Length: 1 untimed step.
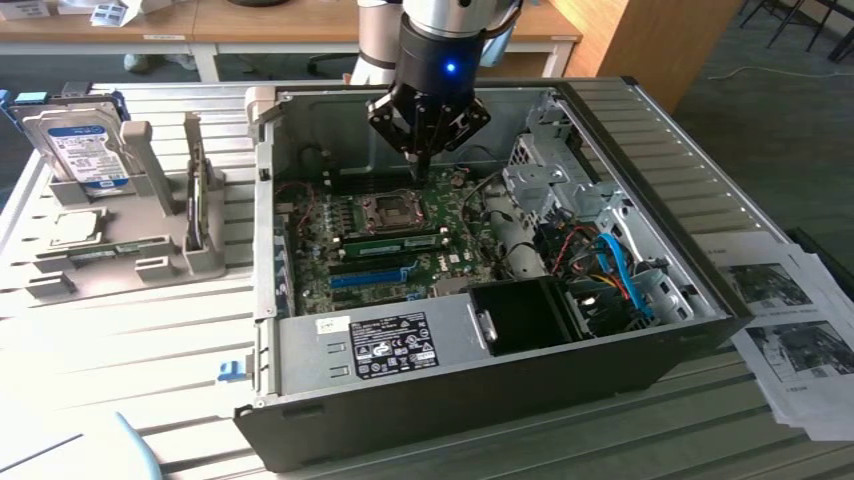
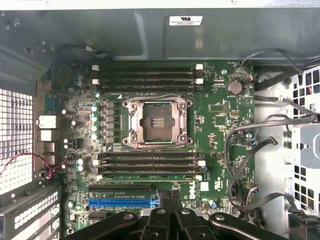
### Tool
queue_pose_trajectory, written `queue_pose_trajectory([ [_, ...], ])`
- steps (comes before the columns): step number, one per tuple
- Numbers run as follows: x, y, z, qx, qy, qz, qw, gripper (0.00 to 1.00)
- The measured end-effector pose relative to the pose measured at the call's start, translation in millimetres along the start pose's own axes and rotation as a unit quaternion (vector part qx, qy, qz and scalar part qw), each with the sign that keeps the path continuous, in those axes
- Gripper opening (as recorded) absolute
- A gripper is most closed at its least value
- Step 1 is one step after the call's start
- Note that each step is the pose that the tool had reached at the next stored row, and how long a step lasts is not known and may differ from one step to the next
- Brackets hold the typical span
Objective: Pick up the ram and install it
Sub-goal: 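Press down the ram until it locks into place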
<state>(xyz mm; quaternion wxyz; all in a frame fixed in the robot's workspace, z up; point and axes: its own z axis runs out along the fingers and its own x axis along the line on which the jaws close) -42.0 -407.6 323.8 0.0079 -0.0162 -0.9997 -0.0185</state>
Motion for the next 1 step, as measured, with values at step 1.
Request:
queue_pose_trajectory([
  [1, 0.0, 0.0, 0.0, 0.0, 0.0, 0.0, 1.0, 0.09],
])
